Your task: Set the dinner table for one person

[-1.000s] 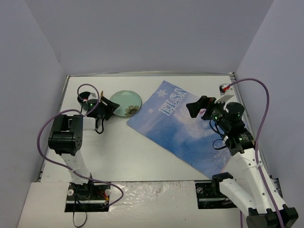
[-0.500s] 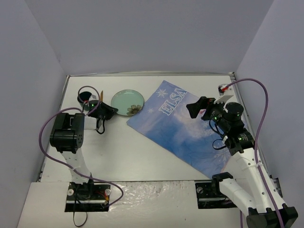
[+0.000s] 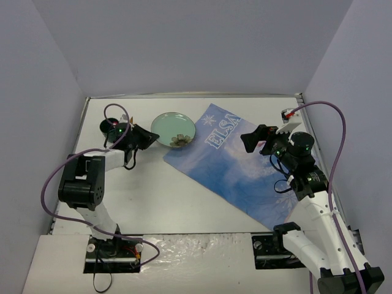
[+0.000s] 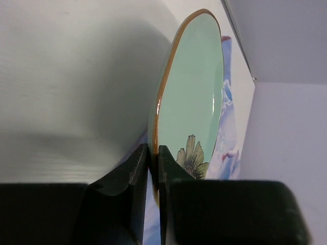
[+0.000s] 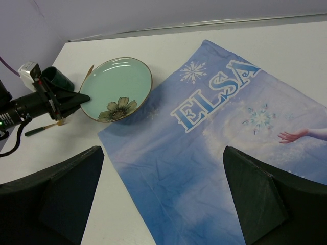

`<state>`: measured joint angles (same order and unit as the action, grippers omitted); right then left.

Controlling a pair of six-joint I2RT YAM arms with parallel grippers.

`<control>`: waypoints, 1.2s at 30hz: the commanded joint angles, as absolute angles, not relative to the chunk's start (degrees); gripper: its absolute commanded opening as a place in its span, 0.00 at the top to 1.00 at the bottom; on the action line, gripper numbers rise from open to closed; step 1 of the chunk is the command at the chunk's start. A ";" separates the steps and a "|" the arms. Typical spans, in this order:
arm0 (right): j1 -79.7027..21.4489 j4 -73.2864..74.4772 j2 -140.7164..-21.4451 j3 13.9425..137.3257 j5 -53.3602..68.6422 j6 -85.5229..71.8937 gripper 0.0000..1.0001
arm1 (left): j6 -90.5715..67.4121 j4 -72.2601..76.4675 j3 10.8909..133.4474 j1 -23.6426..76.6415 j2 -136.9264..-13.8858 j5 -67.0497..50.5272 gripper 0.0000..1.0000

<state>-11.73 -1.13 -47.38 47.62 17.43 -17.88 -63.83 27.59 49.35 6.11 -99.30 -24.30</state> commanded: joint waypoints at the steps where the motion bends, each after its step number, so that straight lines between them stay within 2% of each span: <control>1: -11.87 -6.06 -46.12 49.45 17.67 -17.46 0.00 | -68.96 40.12 57.26 12.31 -93.90 -31.30 1.00; 10: -11.78 -5.28 -44.53 50.08 18.14 -17.84 0.00 | -70.16 42.36 70.23 29.43 -105.89 -30.82 1.00; 17: -11.80 -2.58 -43.35 51.43 18.01 -17.22 0.00 | -71.68 43.01 79.10 36.86 -115.86 -30.16 1.00; 36: -11.81 -0.26 -42.60 51.44 16.84 -16.44 0.00 | -71.19 42.04 81.88 39.20 -123.40 -29.36 1.00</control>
<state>-11.73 2.89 -42.94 49.69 17.40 -16.87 -68.58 31.18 77.30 39.05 -126.28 -26.95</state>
